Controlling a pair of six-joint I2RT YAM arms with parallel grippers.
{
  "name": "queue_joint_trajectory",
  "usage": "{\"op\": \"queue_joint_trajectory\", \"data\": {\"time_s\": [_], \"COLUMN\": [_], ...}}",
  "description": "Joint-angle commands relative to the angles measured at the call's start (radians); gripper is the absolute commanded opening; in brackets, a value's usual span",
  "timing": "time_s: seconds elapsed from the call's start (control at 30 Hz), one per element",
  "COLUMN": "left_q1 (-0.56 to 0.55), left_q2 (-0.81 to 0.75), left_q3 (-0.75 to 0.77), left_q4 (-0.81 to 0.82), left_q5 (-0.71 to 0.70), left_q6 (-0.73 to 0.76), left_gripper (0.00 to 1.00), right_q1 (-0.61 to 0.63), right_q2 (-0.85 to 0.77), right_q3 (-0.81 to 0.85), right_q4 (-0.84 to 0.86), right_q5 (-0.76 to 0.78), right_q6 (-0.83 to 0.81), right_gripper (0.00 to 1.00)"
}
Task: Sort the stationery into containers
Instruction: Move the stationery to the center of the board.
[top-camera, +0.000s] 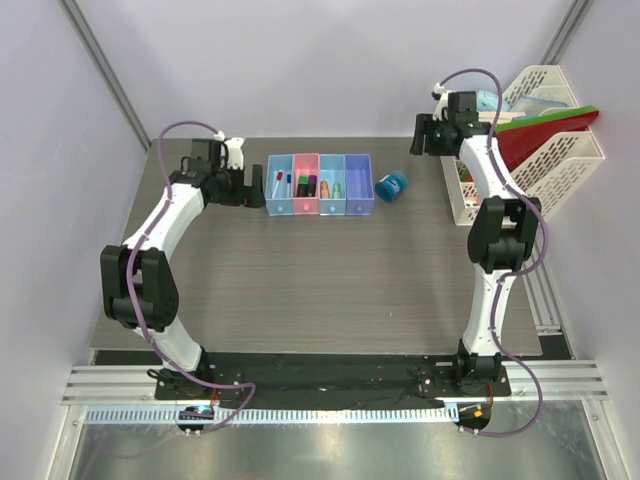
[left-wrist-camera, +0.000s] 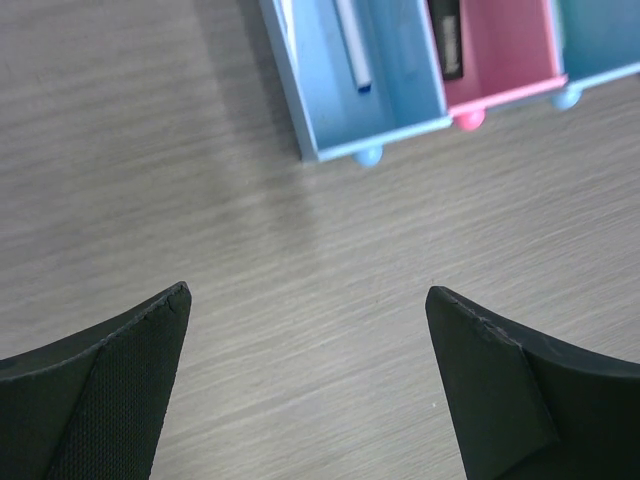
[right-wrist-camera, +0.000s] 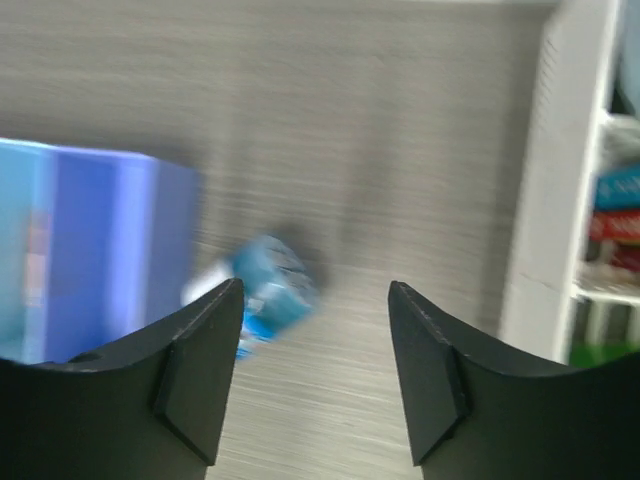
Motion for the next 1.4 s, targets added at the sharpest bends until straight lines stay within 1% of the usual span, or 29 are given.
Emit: {"op": "queue_joint_trajectory", "data": {"time_s": [0.0, 0.13, 0.17, 0.23, 0.33, 0.37, 0.43, 0.47, 0.53, 0.7, 0.83, 0.97, 1.37], "left_q1": [0.003, 0.003, 0.003, 0.003, 0.003, 0.003, 0.003, 0.003, 0.003, 0.003, 0.003, 0.003, 0.003], "left_q2": [0.003, -0.013, -0.02, -0.028, -0.042, -0.046, -0.051, -0.053, -0.054, -0.046, -0.036, -0.025, -0.01], "left_q3": [0.075, 0.038, 0.027, 0.0, -0.027, -0.031, -0.043, -0.048, -0.054, -0.059, -0.056, -0.044, -0.041], "left_q4": [0.013, 0.019, 0.024, 0.028, 0.033, 0.033, 0.035, 0.035, 0.036, 0.036, 0.032, 0.024, 0.015], "left_q5": [0.035, 0.037, 0.031, 0.023, 0.015, 0.011, 0.008, 0.008, 0.008, 0.005, 0.002, -0.001, -0.011], "left_q6": [0.005, 0.014, 0.019, 0.028, 0.042, 0.043, 0.045, 0.046, 0.045, 0.045, 0.043, 0.042, 0.036], "left_gripper": [1.0, 1.0, 1.0, 1.0, 1.0, 1.0, 1.0, 1.0, 1.0, 1.0, 1.0, 1.0, 1.0], "right_q1": [0.057, 0.059, 0.057, 0.059, 0.059, 0.057, 0.057, 0.059, 0.057, 0.059, 0.059, 0.06, 0.069], "right_q2": [0.02, 0.021, 0.016, 0.013, 0.011, 0.011, 0.011, 0.013, 0.019, 0.03, 0.03, 0.039, 0.122], "right_q3": [-0.039, -0.088, -0.105, -0.123, -0.131, -0.131, -0.133, -0.136, -0.134, -0.134, -0.142, -0.143, -0.11], "right_q4": [-0.084, -0.064, -0.057, -0.041, -0.03, -0.027, -0.017, -0.011, -0.004, -0.009, -0.029, -0.038, -0.038], "right_q5": [0.046, 0.052, 0.054, 0.046, 0.032, 0.031, 0.041, 0.043, 0.034, -0.028, -0.121, -0.176, -0.198], "right_q6": [-0.178, -0.261, -0.272, -0.302, -0.322, -0.329, -0.336, -0.345, -0.353, -0.385, -0.413, -0.422, -0.415], "right_gripper": [0.69, 0.75, 0.79, 0.81, 0.86, 0.89, 0.92, 0.96, 0.99, 1.0, 1.0, 1.0, 1.0]}}
